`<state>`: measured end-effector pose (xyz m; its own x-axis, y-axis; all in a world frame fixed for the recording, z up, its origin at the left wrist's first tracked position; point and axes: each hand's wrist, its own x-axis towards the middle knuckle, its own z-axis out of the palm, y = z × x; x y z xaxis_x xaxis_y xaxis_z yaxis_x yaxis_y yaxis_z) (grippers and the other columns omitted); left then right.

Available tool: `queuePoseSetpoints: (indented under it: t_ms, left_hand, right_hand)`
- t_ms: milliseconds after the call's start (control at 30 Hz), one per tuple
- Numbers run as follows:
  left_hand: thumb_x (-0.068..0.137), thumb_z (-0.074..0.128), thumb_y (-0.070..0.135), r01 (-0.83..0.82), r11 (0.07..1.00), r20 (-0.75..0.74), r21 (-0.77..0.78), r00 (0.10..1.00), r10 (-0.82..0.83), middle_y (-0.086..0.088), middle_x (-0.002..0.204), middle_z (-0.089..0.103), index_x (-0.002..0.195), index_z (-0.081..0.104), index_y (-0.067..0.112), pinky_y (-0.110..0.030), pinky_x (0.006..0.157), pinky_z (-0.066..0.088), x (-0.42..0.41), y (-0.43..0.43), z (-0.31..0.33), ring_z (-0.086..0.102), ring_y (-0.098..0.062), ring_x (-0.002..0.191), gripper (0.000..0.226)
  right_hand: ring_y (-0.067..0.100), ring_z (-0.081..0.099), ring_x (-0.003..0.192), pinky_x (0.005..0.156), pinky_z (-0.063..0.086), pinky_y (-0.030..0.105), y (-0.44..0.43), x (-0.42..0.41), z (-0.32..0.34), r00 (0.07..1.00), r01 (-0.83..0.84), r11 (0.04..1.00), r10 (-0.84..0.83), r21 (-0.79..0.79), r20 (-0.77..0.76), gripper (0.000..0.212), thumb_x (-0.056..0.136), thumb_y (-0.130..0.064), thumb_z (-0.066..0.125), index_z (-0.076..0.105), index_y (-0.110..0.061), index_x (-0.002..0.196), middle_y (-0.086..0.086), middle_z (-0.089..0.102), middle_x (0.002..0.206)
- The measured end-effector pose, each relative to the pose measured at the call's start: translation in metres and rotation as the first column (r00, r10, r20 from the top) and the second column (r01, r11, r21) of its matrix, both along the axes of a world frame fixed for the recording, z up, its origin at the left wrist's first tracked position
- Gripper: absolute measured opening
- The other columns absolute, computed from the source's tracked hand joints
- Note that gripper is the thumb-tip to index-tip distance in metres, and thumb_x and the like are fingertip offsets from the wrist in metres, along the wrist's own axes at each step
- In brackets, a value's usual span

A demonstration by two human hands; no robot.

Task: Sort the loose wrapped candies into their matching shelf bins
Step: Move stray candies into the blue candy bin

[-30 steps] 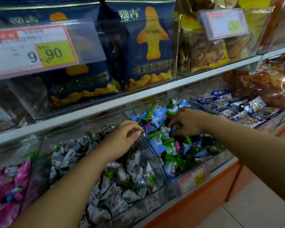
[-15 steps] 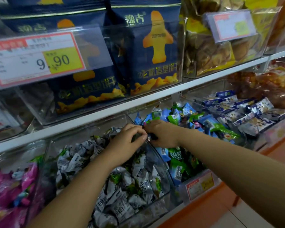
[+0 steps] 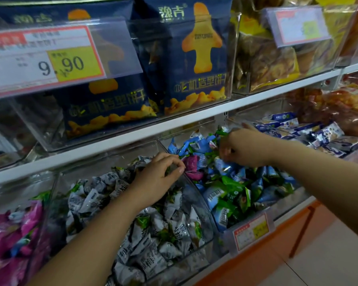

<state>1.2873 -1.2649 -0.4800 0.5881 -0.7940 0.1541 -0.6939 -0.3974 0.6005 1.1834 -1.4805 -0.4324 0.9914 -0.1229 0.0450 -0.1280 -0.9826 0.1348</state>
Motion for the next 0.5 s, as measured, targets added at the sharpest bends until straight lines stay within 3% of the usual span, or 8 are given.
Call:
queuePoseSetpoints:
  t_ms: [100,167,233,300,367,433,500]
  left_hand:
    - [0.097,0.045,0.036,-0.002,1.0,-0.005,0.0,1.0,0.002,0.015,0.119,0.042,0.103,0.058,0.029,-0.022,0.095,0.027,0.0,0.0,0.0,0.04,-0.002,0.115,0.016]
    - [0.097,0.045,0.036,-0.003,1.0,-0.003,0.0,1.0,0.003,0.014,0.12,0.042,0.103,0.058,0.029,-0.022,0.095,0.027,0.0,0.001,0.0,0.04,-0.002,0.115,0.016]
    - [0.097,0.045,0.037,-0.007,1.0,0.008,-0.001,1.0,0.007,0.013,0.121,0.043,0.102,0.058,0.03,-0.023,0.094,0.029,0.0,0.001,-0.001,0.04,-0.003,0.115,0.015]
    - [0.097,0.045,0.037,-0.013,1.0,0.015,-0.002,1.0,0.013,0.013,0.12,0.043,0.101,0.057,0.031,-0.024,0.094,0.031,-0.001,0.0,-0.001,0.041,-0.004,0.114,0.014]
    - [0.097,0.044,0.037,-0.02,1.0,0.007,0.001,1.0,0.02,0.014,0.121,0.042,0.102,0.057,0.031,-0.021,0.092,0.029,-0.002,0.001,0.0,0.04,-0.002,0.113,0.015]
    - [0.098,0.044,0.038,-0.022,1.0,0.008,0.002,1.0,0.022,0.014,0.123,0.041,0.103,0.058,0.031,-0.02,0.092,0.027,-0.002,0.001,0.001,0.039,-0.001,0.113,0.017]
    - [0.098,0.043,0.038,-0.016,1.0,0.019,0.013,1.0,0.016,0.015,0.124,0.041,0.104,0.058,0.03,-0.02,0.092,0.026,-0.002,0.002,0.001,0.038,-0.001,0.114,0.018]
  right_hand:
    - [0.027,0.047,0.12,0.111,0.016,0.056,0.004,-0.003,0.011,0.985,0.13,0.99,-0.135,-0.051,-0.104,0.017,0.093,-0.023,0.047,0.06,-0.028,0.083,0.0,0.054,0.101]
    - [0.026,0.048,0.12,0.109,0.025,0.05,0.014,0.006,0.008,0.993,0.12,0.993,-0.12,-0.009,0.021,0.016,0.089,-0.025,0.054,0.064,-0.032,0.098,0.0,0.059,0.116]
    - [0.026,0.054,0.113,0.101,0.04,0.043,0.029,0.024,-0.005,0.985,0.037,0.991,-0.058,0.129,0.16,0.03,0.087,-0.021,0.055,0.061,-0.032,0.115,0.004,0.061,0.121]
    - [0.028,0.058,0.109,0.092,0.049,0.042,0.043,0.043,-0.025,0.989,-0.053,0.958,0.012,0.282,0.147,0.037,0.09,-0.024,0.054,0.054,-0.028,0.126,0.007,0.061,0.123]
    - [0.028,0.051,0.119,0.099,0.043,0.046,0.047,0.059,-0.046,0.999,-0.035,0.981,0.034,0.193,0.008,0.047,0.09,-0.037,0.054,0.043,-0.028,0.135,0.006,0.055,0.131]
    - [0.029,0.038,0.13,0.107,0.028,0.051,0.043,0.065,-0.052,0.994,-0.018,0.998,0.024,0.057,-0.109,0.059,0.087,-0.047,0.057,0.035,-0.033,0.14,0.002,0.048,0.139]
    - [0.028,0.035,0.132,0.108,0.023,0.053,0.037,0.065,-0.046,0.985,-0.022,0.997,0.035,0.079,-0.168,0.061,0.083,-0.048,0.062,0.039,-0.037,0.138,-0.001,0.048,0.138]
